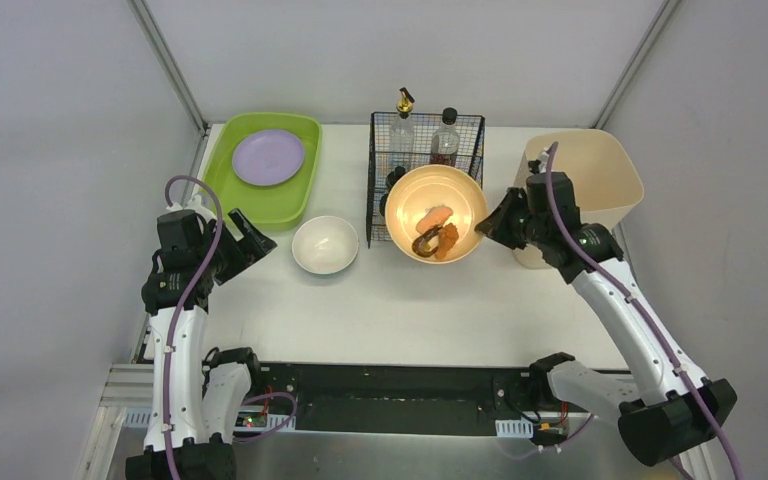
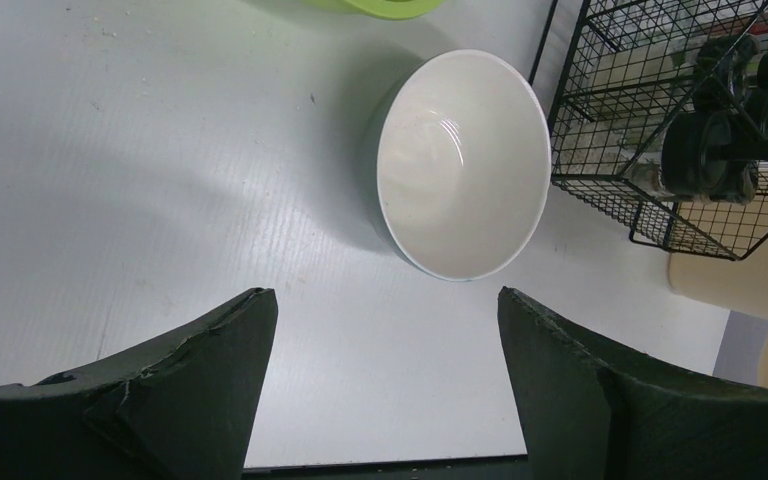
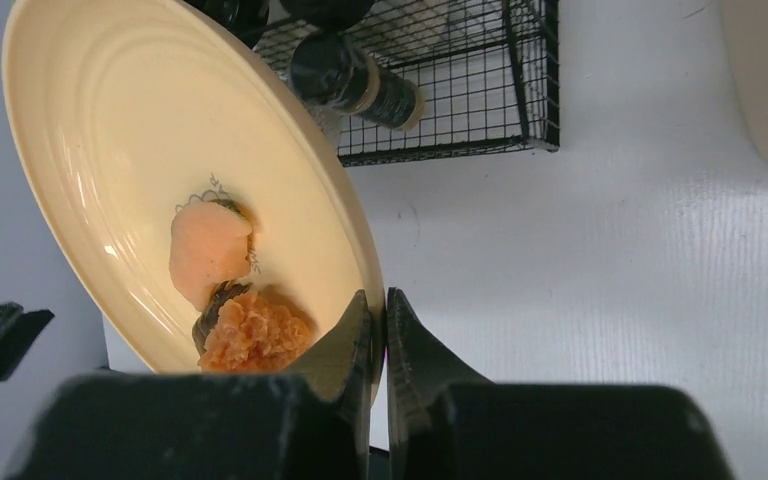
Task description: Clear the kitchen counter
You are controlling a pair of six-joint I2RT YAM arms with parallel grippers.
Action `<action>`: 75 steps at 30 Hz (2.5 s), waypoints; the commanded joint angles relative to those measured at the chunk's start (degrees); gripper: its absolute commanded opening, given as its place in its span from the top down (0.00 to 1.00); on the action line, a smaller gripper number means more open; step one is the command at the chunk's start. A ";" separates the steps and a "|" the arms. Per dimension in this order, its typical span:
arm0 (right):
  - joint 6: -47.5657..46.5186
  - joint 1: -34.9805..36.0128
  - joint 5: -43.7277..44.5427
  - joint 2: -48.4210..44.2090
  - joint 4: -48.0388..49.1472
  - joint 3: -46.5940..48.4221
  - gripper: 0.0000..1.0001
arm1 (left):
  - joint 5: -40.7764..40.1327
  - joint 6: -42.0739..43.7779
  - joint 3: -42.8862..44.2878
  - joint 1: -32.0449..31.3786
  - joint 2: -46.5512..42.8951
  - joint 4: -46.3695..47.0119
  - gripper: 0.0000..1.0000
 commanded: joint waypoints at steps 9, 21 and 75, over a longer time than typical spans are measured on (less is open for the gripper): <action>5.97 -17.45 -2.02 4.95 -0.73 15.86 1.00 | 5.67 -0.30 -0.81 -0.31 0.09 2.21 0.17; 8.99 -32.32 6.52 7.93 -2.78 25.34 1.00 | 9.38 -1.06 -1.48 -2.93 3.67 3.32 0.17; -58.33 -18.78 52.24 -1.84 51.60 -0.25 1.00 | 10.49 -0.36 -1.87 -10.35 0.19 3.63 0.16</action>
